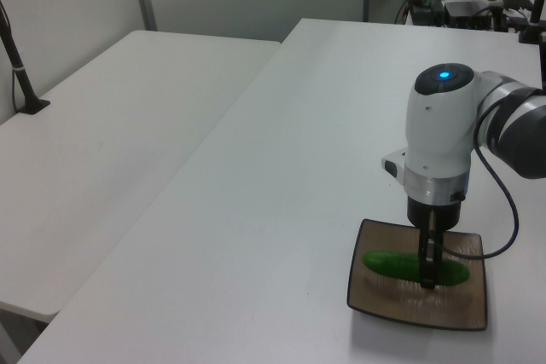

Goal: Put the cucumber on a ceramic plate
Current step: 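Lower the cucumber onto the plate and open the gripper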

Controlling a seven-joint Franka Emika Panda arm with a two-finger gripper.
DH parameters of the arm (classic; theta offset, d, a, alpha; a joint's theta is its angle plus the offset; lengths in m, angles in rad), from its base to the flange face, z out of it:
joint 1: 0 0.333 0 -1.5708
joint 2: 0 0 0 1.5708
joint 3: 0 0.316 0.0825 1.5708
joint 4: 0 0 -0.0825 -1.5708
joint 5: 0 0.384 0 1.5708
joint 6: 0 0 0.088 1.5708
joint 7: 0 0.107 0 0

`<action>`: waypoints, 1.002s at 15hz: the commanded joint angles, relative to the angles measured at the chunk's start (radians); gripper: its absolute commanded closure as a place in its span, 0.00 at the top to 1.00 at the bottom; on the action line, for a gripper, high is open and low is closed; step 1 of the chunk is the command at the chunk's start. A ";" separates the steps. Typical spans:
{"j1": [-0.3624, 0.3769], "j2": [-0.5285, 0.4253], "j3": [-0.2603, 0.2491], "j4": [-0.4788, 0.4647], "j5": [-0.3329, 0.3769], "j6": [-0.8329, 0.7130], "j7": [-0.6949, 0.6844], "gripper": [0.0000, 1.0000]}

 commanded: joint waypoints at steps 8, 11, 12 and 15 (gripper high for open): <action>-0.005 -0.022 -0.001 0.009 -0.049 -0.002 0.023 1.00; -0.020 -0.052 -0.004 0.069 -0.049 -0.093 0.022 1.00; -0.037 -0.065 -0.005 0.089 -0.049 -0.129 0.022 1.00; -0.070 -0.106 -0.020 0.169 -0.047 -0.243 0.017 1.00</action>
